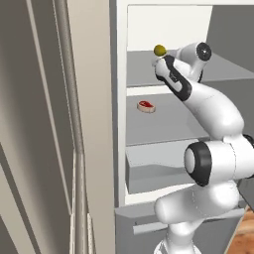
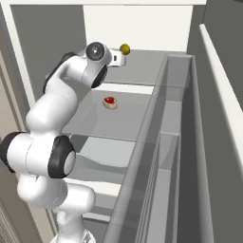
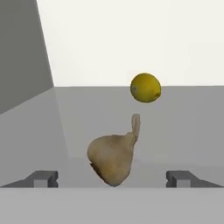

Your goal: Transport the steak and garlic to the fridge. Place the steak on the rack containing meat and place the garlic on the rack containing the vegetable, ensuring meats and vegetables are on different racks.

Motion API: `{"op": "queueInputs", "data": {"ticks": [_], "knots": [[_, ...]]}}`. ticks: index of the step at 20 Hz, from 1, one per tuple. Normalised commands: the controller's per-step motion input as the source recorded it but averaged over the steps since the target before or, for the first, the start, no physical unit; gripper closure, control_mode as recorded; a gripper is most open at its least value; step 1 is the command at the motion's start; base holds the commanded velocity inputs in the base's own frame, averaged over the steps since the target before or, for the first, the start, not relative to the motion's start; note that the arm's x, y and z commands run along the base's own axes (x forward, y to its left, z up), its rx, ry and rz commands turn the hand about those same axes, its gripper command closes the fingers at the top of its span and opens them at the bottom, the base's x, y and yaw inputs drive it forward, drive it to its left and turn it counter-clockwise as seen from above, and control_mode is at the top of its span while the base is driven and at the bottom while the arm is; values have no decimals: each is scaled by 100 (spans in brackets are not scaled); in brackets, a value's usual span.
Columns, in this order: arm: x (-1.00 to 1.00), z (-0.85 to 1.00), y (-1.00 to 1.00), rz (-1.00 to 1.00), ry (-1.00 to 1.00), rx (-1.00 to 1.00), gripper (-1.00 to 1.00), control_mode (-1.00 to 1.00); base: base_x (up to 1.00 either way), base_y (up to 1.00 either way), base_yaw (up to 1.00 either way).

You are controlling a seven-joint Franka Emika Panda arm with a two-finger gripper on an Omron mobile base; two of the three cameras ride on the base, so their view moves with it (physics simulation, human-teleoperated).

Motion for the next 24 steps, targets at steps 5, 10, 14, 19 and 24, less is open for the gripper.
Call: {"op": "queueInputs", "data": {"ticks": [5, 10, 14, 19, 24], "knots": [[-92, 4, 4, 0, -5, 0, -100, -100, 0, 0, 0], [-100, 10, 9, 0, -7, 0, -100, -100, 0, 0, 0], [-100, 17, 16, 0, -5, 1, -100, -100, 0, 0, 0], [-93, 51, 14, 0, 2, 2, -100, -100, 0, 0, 0], [-87, 57, 3, -2, 10, 0, -100, -100, 0, 0, 0]]}}
